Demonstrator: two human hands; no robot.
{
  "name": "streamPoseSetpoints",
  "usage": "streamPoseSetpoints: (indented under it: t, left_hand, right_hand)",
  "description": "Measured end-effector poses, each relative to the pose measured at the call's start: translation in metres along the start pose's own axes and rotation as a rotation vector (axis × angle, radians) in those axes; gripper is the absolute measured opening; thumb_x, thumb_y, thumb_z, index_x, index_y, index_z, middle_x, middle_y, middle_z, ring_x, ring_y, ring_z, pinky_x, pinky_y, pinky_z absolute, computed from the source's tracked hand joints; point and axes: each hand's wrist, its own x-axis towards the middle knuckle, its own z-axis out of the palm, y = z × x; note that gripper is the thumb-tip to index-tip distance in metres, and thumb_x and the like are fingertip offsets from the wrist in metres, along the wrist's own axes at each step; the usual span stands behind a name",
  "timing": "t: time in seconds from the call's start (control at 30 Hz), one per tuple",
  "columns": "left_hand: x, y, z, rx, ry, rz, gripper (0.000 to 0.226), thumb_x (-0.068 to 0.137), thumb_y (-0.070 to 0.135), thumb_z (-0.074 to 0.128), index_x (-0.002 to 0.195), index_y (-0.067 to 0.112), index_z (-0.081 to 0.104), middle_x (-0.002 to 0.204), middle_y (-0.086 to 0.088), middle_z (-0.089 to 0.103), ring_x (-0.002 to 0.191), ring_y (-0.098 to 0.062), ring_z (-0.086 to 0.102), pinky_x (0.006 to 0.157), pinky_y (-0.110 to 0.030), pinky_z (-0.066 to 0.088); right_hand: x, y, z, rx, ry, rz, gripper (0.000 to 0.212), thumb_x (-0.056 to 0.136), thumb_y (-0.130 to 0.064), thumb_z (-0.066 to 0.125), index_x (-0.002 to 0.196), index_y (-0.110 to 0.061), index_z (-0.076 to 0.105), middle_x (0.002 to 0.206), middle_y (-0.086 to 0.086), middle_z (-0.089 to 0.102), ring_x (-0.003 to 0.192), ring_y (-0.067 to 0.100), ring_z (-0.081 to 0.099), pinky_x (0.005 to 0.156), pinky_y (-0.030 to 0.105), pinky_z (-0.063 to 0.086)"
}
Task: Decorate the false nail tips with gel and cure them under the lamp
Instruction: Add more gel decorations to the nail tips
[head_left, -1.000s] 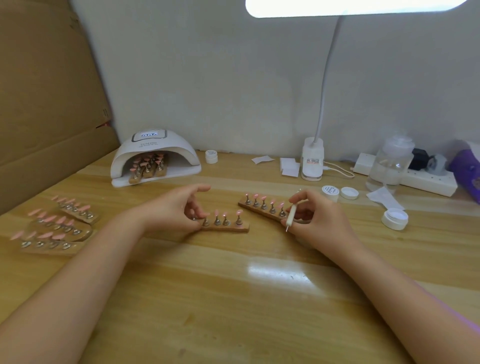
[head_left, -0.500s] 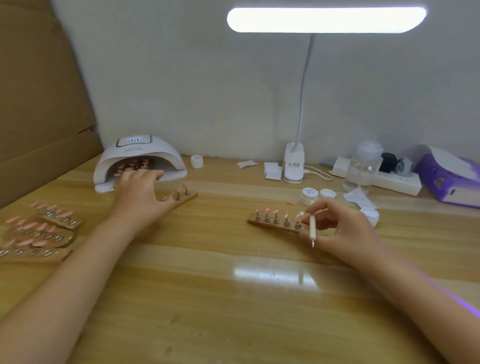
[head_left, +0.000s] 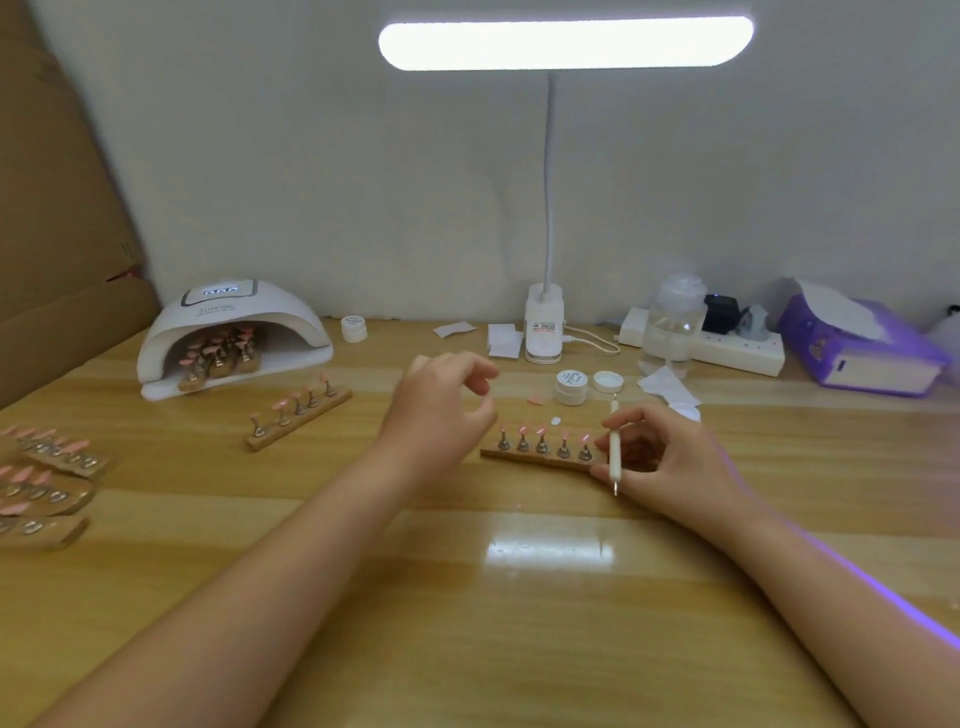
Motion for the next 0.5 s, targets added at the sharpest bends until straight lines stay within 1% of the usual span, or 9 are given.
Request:
streamPoseSetpoints:
  t: [0.1, 0.2, 0.3, 0.37, 0.43, 0.5]
  left_hand:
    - [-0.008, 0.008, 0.023, -0.061, 0.04, -0.048, 0.021, 0.088, 0.015, 0.059, 0.108, 0.022, 0.065, 0.087, 0.015, 0.059, 0.092, -0.011, 0.045, 0.079, -0.025, 0.037]
    - [-0.017, 0.003, 0.03, -0.005, 0.077, 0.03, 0.016, 0.086, 0.014, 0.063, 0.101, 0.018, 0.067, 0.083, 0.012, 0.06, 0.087, -0.015, 0.047, 0.08, -0.03, 0.04]
    - [-0.022, -0.003, 0.025, -0.036, 0.108, 0.083, 0.009, 0.086, 0.024, 0.068, 0.095, 0.02, 0.067, 0.079, 0.014, 0.058, 0.081, -0.01, 0.047, 0.074, -0.028, 0.037]
    - [-0.023, -0.003, 0.023, -0.067, 0.137, 0.121, 0.009, 0.085, 0.026, 0.07, 0.092, 0.02, 0.067, 0.077, 0.014, 0.058, 0.077, -0.007, 0.046, 0.072, -0.028, 0.038]
    - [-0.025, 0.0, 0.022, -0.093, 0.171, 0.186, 0.011, 0.083, 0.026, 0.072, 0.089, 0.018, 0.067, 0.076, 0.012, 0.059, 0.073, -0.003, 0.045, 0.071, -0.03, 0.04]
    - [-0.028, 0.005, 0.023, -0.1, 0.179, 0.259, 0.021, 0.082, 0.036, 0.069, 0.089, 0.017, 0.066, 0.075, 0.009, 0.06, 0.071, -0.005, 0.046, 0.07, -0.031, 0.041]
  right_hand:
    - [0.002, 0.003, 0.0, -0.022, -0.003, -0.011, 0.038, 0.068, -0.012, 0.082, 0.095, -0.029, 0.061, 0.087, -0.009, 0.072, 0.081, -0.004, 0.065, 0.075, 0.004, 0.045]
    - [0.002, 0.004, 0.001, -0.028, 0.012, -0.007, 0.039, 0.069, -0.012, 0.08, 0.093, -0.034, 0.06, 0.087, -0.007, 0.071, 0.082, -0.003, 0.065, 0.078, 0.007, 0.047]
    - [0.001, 0.002, 0.001, 0.01, 0.05, -0.027, 0.039, 0.069, -0.008, 0.076, 0.093, -0.035, 0.06, 0.088, -0.003, 0.071, 0.085, 0.003, 0.066, 0.077, 0.014, 0.052]
    - [-0.002, -0.002, 0.002, 0.015, 0.087, -0.078, 0.037, 0.071, -0.007, 0.074, 0.095, -0.032, 0.062, 0.088, -0.006, 0.07, 0.084, 0.003, 0.065, 0.076, 0.014, 0.051]
    - [-0.004, -0.007, 0.004, 0.021, 0.145, -0.138, 0.032, 0.073, -0.003, 0.072, 0.097, -0.024, 0.065, 0.085, -0.009, 0.071, 0.081, 0.0, 0.065, 0.075, 0.01, 0.048]
    - [-0.005, -0.014, 0.007, 0.045, 0.181, -0.174, 0.033, 0.075, 0.005, 0.066, 0.098, -0.018, 0.067, 0.083, -0.011, 0.071, 0.08, -0.001, 0.064, 0.076, 0.009, 0.046]
